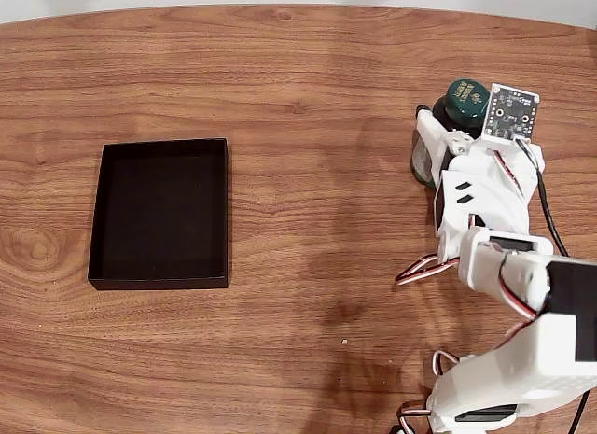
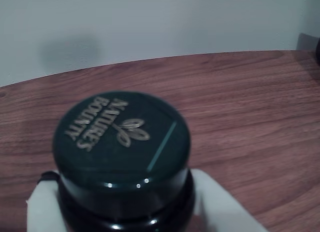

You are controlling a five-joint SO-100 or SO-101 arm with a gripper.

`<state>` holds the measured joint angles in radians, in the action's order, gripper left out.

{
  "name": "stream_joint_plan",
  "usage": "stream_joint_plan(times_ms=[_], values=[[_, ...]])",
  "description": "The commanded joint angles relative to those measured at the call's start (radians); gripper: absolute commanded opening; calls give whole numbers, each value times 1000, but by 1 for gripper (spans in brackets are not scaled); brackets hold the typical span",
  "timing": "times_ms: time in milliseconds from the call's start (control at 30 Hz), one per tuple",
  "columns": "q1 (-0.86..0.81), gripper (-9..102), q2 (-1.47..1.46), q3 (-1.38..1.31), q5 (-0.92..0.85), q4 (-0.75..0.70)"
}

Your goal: Pick up the pill bottle and place it in the black box.

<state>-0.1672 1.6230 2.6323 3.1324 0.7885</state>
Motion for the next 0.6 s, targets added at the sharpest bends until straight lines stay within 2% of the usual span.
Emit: stream_joint_plan(times_ms=[0,200,567], values=[[25,8,138,17,-11,11],[69,8,328,80,5,-118],[110,8,663,218,67,-225]])
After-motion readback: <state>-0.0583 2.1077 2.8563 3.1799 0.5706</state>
